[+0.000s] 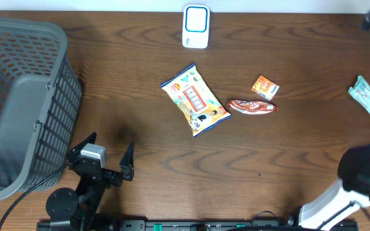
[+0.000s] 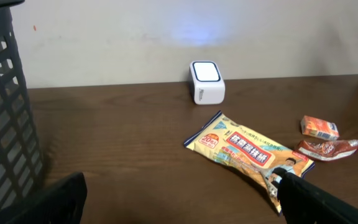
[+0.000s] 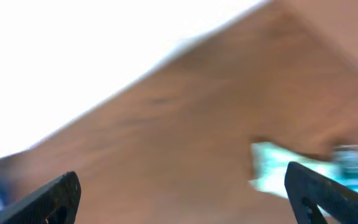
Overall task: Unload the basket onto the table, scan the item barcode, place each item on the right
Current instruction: 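Lower the right gripper onto the red-brown snack bag and grasp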
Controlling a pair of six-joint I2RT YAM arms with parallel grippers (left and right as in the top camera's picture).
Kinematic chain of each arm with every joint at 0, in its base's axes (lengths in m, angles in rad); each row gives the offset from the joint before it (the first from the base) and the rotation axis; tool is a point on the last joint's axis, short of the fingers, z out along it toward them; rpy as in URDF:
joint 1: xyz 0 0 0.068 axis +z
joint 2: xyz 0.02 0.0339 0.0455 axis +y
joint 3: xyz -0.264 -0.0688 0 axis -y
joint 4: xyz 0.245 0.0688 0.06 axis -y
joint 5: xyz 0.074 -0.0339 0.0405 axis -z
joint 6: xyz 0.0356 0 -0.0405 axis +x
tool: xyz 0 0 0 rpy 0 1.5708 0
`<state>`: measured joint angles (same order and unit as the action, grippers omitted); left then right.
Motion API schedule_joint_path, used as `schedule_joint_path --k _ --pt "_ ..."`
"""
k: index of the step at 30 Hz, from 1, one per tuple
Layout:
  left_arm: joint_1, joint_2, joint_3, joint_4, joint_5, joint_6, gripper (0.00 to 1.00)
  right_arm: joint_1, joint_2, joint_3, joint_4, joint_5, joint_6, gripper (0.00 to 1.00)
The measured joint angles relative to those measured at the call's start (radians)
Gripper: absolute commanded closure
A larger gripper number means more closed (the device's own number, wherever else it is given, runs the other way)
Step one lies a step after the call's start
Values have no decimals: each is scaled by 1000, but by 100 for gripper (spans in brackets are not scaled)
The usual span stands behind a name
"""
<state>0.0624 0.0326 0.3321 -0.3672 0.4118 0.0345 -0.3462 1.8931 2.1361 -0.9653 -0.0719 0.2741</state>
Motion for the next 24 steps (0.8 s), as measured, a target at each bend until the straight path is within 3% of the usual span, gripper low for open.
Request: schedule_joint_path --k 9,16,24 --pt "0 0 0 0 0 0 2 189 -66 7 -192 -321 181 1" --pt "0 0 0 0 0 0 2 349 0 -32 -379 -332 253 1" --pt "0 0 0 0 0 0 2 528 141 -205 -377 -226 595 1"
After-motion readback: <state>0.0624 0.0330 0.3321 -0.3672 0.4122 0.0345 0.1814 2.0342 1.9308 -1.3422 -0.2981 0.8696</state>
